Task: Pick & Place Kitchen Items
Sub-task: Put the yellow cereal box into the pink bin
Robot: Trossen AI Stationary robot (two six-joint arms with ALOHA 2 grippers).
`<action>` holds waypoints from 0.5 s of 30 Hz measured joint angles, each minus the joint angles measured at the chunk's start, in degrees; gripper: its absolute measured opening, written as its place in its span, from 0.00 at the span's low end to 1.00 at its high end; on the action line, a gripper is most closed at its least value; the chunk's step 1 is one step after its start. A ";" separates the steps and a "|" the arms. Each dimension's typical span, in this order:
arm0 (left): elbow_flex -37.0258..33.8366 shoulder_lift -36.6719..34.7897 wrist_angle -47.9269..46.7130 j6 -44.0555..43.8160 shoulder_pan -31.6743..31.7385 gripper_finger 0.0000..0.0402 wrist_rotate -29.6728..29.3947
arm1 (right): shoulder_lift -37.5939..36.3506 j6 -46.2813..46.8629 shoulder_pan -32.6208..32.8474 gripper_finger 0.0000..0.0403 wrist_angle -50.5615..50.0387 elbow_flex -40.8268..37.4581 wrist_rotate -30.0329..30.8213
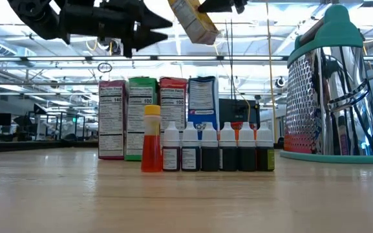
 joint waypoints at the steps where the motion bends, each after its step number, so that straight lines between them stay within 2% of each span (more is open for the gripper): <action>1: 0.00 0.00 1.19 -0.07 -0.27 0.53 -1.04 | 0.00 0.06 0.00 0.00 1.86 -0.69 0.02; 6: 0.00 0.00 4.62 -0.09 -1.21 0.53 -5.51 | 0.02 0.20 -0.02 0.00 9.97 -3.47 1.41; 10: 0.00 0.18 5.60 -0.15 -1.48 0.53 -5.62 | 0.03 0.45 -0.40 0.00 13.00 -5.28 1.47; 15: 0.21 2.69 11.38 -0.09 -2.29 0.53 -5.66 | 0.04 1.80 -1.17 0.00 16.15 -7.33 1.49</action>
